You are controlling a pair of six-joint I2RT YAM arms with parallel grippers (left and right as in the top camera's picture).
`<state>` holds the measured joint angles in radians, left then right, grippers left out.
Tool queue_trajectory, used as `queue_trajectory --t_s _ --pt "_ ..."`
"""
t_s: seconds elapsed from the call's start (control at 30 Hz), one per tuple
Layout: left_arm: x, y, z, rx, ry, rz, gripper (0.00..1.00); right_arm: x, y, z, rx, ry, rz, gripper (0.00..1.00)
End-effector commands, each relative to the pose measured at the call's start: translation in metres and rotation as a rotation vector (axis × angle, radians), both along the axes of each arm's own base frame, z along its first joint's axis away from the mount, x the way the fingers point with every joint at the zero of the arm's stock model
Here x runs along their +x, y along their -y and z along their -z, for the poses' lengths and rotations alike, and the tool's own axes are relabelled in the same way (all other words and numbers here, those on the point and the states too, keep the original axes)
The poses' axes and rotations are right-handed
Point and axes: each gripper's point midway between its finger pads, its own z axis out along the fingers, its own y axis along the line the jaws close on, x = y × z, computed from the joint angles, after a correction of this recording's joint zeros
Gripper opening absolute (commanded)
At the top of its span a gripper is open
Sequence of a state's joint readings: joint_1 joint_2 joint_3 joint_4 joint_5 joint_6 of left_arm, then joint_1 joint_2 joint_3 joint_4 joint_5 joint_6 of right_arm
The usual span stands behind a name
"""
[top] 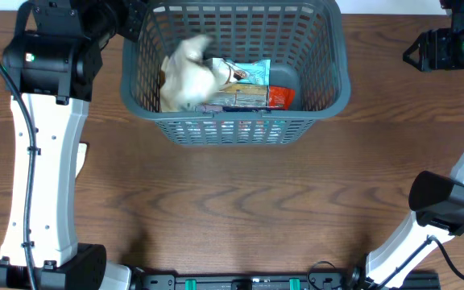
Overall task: Pack container
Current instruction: 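Carry the second pouch into the basket and release it, then withdraw the left gripper toward the last PanTree pouch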
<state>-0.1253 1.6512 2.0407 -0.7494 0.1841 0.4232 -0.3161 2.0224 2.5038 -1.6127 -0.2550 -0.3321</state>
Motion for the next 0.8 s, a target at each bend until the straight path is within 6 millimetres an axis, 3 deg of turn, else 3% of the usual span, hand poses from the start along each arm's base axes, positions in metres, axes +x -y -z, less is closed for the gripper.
queue_trajectory --t_s 0.0,0.13,0.23,0.27,0.33,0.4,0.47,0.57,0.7,0.77 --pt "-0.001 0.001 -0.006 0.006 0.020 0.011 0.06 0.002 -0.006 0.004 0.011 -0.008 -0.020 0.65" --pt "-0.001 0.001 -0.006 0.007 0.017 0.010 0.06 0.002 -0.006 0.004 0.011 -0.008 -0.020 0.66" --pt "0.001 -0.014 -0.004 0.001 0.007 -0.082 0.08 0.002 -0.006 0.004 0.011 -0.008 -0.020 0.66" --pt "0.003 -0.026 -0.003 -0.008 0.001 -0.152 0.25 0.002 -0.006 0.003 0.010 -0.007 -0.020 0.67" --pt "0.003 -0.050 0.001 -0.027 -0.017 -0.278 0.44 0.002 -0.006 0.004 0.010 -0.008 -0.020 0.68" --pt "-0.001 -0.081 0.009 -0.070 -0.055 -0.415 0.51 0.002 -0.006 0.003 0.010 -0.007 -0.020 0.69" --pt "-0.008 -0.110 0.018 -0.120 -0.100 -0.518 0.64 0.002 -0.006 0.004 0.011 -0.008 -0.020 0.73" --pt "-0.027 -0.161 0.037 -0.204 -0.183 -0.696 0.77 0.002 -0.006 0.003 0.010 -0.006 -0.020 0.78" --pt "-0.069 -0.224 0.065 -0.269 -0.312 -0.915 0.84 0.004 -0.005 0.003 0.008 0.000 -0.020 0.80" --pt "-0.089 -0.238 0.077 -0.247 -0.385 -0.955 0.84 0.005 -0.005 0.002 0.006 0.007 -0.019 0.80"
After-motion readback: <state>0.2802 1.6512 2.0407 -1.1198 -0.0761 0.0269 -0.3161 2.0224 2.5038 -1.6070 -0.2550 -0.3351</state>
